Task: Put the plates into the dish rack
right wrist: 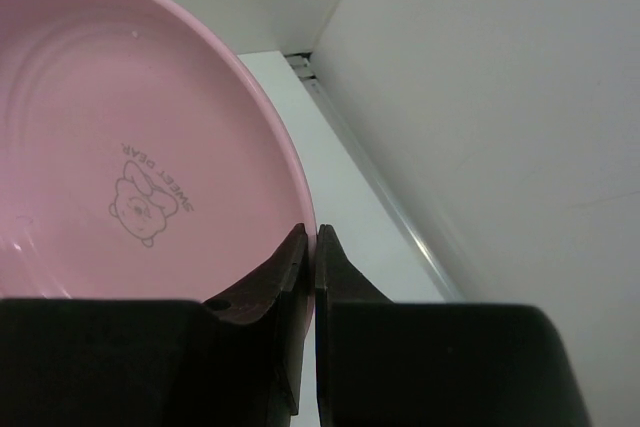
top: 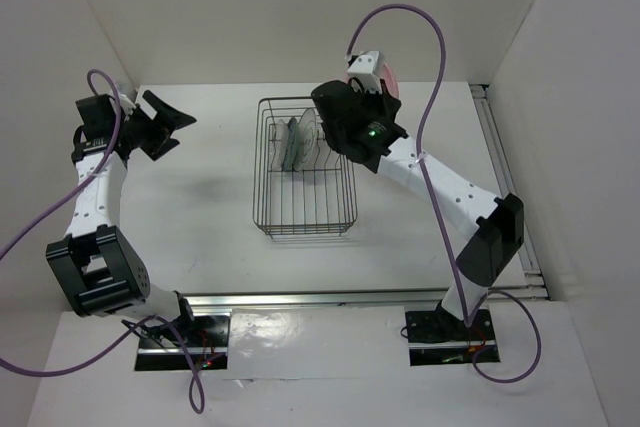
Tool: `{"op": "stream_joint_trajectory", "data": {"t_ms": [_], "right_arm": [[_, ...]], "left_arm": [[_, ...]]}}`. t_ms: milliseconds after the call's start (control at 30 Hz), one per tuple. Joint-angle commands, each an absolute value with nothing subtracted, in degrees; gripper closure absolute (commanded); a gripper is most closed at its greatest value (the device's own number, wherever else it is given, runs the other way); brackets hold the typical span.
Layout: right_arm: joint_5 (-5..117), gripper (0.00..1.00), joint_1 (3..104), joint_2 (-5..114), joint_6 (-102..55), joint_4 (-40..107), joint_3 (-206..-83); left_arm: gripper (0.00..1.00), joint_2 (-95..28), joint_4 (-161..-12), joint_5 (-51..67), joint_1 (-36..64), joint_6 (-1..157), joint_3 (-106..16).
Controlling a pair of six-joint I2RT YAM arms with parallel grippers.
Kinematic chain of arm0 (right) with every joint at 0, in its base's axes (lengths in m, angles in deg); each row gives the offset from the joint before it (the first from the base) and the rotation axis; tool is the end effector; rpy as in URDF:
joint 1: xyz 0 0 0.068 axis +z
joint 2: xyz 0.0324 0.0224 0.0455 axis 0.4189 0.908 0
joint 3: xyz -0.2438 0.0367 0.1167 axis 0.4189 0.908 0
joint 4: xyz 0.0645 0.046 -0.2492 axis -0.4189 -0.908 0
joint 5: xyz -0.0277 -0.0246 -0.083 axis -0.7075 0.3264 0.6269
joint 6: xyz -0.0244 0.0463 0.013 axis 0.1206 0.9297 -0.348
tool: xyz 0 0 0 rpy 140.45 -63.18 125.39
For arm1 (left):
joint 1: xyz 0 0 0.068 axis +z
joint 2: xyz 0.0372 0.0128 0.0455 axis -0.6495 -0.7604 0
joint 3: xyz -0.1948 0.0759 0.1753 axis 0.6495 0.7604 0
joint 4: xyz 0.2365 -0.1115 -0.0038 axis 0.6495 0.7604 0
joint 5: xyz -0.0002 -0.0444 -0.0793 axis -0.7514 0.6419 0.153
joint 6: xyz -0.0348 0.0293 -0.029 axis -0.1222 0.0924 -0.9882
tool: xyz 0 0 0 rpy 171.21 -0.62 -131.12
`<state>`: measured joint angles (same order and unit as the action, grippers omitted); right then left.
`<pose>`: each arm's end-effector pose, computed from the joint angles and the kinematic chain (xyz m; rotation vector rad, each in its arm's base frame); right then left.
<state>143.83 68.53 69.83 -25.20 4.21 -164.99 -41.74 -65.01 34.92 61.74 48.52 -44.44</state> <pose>0.2858 0.2251 0.3982 0.2052 1.7067 -0.8144 0.3148 0.1002 0.3306 -0.7506 1.9781 -0.8552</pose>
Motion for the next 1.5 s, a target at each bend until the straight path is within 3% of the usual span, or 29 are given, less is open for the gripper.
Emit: {"op": "stream_joint_trajectory", "data": {"t_ms": [0,467,967,1333,1467], "right_arm": [[152.42,1.0,68.45,69.2,-29.21,10.01,-165.78],[150.84,1.0,69.59,77.55,-27.65,8.52,-167.53],[153.2,1.0,71.78,88.01,-28.17,-0.25,-180.88],[155.67,1.0,72.84,88.1,-29.75,-1.06,-182.47],[156.2,1.0,72.84,85.65,-37.0,7.26,-177.75]], "left_arm": [[0.0,-39.51,-65.64,33.93,62.04,48.78,-44.89],[0.0,-39.51,-65.64,35.6,62.04,48.78,-44.89],[0.0,-39.51,-65.64,37.36,62.04,49.3,-44.89],[0.0,-39.51,-65.64,38.41,62.04,49.3,-44.89],[0.0,-39.51,-65.64,38.94,62.04,49.3,-44.89]]}}
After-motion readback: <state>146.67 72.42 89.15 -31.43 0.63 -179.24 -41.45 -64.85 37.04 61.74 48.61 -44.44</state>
